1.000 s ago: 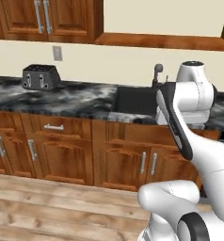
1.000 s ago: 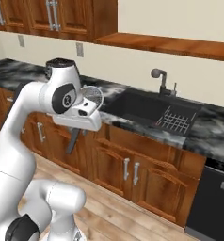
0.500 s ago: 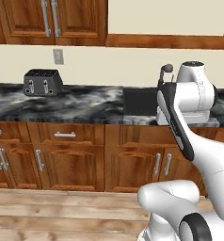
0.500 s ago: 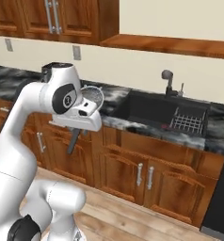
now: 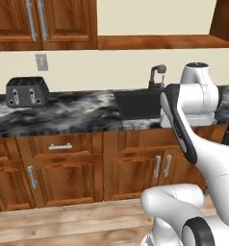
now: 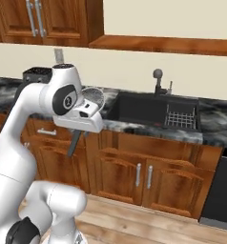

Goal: Pick the strainer and mug and place them in the sink. Then turn on the water.

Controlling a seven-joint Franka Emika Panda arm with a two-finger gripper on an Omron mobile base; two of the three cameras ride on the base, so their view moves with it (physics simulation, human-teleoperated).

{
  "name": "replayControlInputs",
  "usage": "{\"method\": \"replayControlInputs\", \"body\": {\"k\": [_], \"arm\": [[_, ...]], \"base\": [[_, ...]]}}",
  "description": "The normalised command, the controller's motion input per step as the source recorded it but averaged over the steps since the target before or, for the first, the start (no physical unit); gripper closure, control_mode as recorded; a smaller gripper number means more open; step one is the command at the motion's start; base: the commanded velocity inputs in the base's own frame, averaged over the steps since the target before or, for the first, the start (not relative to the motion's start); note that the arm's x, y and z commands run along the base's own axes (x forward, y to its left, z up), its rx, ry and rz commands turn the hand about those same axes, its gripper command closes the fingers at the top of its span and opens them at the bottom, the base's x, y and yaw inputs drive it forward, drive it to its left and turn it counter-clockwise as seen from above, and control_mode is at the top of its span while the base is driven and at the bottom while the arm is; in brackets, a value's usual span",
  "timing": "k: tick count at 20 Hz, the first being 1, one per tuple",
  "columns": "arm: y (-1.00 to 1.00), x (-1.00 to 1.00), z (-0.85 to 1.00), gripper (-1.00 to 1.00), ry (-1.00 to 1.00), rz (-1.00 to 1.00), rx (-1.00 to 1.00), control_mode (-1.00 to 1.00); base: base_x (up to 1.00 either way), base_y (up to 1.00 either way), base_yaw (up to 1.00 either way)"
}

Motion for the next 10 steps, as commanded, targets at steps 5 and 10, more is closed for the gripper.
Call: {"method": "replayControlInputs", "body": {"k": [5,10], "arm": [[0.00,0.00,0.00,1.00,0.00,0.00,0.00,1.00],[0.00,0.00,0.00,1.00,0.00,0.00,0.00,1.00]], "base": [[0.45,0.38,-0.13],[0.55,0.03,-0.01]]}}
